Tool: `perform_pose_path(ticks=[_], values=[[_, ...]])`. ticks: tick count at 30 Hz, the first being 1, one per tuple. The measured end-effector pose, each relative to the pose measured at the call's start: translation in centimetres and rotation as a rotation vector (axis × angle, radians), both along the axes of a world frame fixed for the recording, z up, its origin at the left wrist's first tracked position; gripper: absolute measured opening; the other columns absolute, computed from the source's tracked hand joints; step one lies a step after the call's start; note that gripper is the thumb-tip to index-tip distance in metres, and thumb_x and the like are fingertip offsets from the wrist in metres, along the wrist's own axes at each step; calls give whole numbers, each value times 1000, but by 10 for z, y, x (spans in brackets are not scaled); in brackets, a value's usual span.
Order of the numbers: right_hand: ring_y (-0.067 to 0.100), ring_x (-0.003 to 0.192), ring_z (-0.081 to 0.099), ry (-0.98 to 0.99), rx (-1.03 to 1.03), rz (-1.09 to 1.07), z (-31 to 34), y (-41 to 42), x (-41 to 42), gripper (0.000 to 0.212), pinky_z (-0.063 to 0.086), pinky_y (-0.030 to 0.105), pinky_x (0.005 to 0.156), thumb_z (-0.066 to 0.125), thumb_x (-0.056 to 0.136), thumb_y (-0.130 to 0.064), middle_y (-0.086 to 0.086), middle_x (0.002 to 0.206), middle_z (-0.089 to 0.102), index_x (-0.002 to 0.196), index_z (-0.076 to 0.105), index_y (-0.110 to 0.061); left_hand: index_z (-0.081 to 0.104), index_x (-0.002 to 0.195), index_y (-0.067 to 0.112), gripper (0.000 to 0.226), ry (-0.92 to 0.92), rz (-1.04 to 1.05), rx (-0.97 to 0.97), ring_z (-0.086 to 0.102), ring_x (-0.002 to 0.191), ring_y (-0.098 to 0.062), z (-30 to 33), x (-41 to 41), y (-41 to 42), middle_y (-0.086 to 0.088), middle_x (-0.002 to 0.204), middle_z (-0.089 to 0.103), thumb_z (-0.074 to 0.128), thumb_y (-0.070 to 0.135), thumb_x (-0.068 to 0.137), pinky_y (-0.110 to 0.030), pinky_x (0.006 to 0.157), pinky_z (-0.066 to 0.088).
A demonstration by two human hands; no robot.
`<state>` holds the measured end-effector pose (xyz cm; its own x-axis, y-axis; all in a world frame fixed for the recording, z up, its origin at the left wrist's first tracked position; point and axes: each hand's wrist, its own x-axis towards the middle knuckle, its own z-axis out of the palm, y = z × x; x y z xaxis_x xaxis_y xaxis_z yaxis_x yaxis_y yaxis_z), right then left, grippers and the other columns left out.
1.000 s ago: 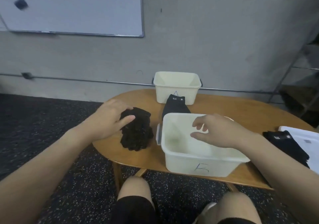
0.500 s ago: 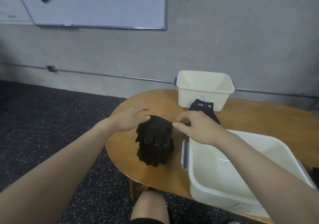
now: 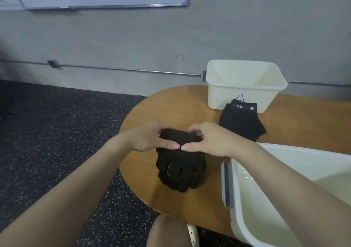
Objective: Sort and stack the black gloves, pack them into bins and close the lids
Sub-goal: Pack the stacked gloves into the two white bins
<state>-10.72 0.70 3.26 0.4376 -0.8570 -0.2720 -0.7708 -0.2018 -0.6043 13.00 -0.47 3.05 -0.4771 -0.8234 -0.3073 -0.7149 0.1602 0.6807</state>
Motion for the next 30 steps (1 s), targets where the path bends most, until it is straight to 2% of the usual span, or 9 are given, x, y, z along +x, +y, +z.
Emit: perform_pose_path(ticks=[4, 7, 13, 16, 20, 23, 27, 30], values=[[16, 129, 55, -2, -8, -5, -5, 0, 3, 73, 45, 30, 106, 77, 84, -58, -3, 143, 57, 145, 54, -24, 68, 125, 31, 48, 46, 34, -10, 63, 113, -3, -10, 5, 2, 16, 116, 72, 77, 52, 84, -29, 103, 48], [14, 118, 59, -2, -27, -20, -8, 1, 3, 69, 50, 37, 104, 78, 81, -61, -6, 132, 62, 138, 59, -28, 68, 120, 33, 42, 61, 45, -28, 66, 106, -3, -12, 4, 3, 15, 110, 73, 80, 50, 83, -32, 99, 53], [13, 118, 54, 52, -100, 13, -4, 7, 5, 64, 48, 37, 104, 77, 84, -55, -12, 124, 54, 138, 57, -26, 68, 115, 32, 37, 54, 52, -78, 68, 98, -7, -9, -2, 8, 10, 104, 72, 83, 44, 83, -33, 89, 56], [16, 115, 55, 68, -103, 4, -3, 8, 6, 59, 49, 40, 102, 77, 84, -55, -9, 120, 54, 133, 60, -25, 69, 109, 29, 33, 31, 63, -133, 66, 94, -8, -6, -4, 11, 8, 99, 71, 84, 42, 83, -35, 86, 56], [17, 116, 53, 96, -116, 28, -2, 9, 8, 62, 49, 40, 102, 75, 86, -54, -5, 123, 52, 136, 58, -23, 71, 104, 24, 30, 12, 93, -181, 66, 90, -13, -3, -6, 16, 3, 95, 71, 85, 39, 82, -38, 84, 57], [16, 109, 51, 105, -104, 33, 0, 8, 9, 58, 51, 36, 96, 76, 85, -55, -5, 115, 48, 131, 62, -22, 71, 105, 23, 29, 18, 102, -213, 66, 89, -11, -2, -7, 22, 4, 94, 71, 85, 37, 83, -36, 81, 55], [17, 103, 52, 96, -91, 37, 3, 9, 9, 42, 50, 34, 88, 78, 85, -52, -4, 110, 51, 111, 61, -23, 69, 113, 25, 35, 31, 123, -227, 65, 93, -7, -4, -8, 28, 9, 100, 70, 85, 34, 83, -28, 81, 56], [15, 89, 59, 76, -22, 20, 6, 13, 10, 38, 46, 29, 69, 77, 87, -50, -4, 102, 61, 106, 55, -25, 63, 131, 24, 57, 23, 147, -217, 64, 110, -9, -3, -11, 30, 9, 120, 68, 86, 37, 81, -29, 96, 55]])
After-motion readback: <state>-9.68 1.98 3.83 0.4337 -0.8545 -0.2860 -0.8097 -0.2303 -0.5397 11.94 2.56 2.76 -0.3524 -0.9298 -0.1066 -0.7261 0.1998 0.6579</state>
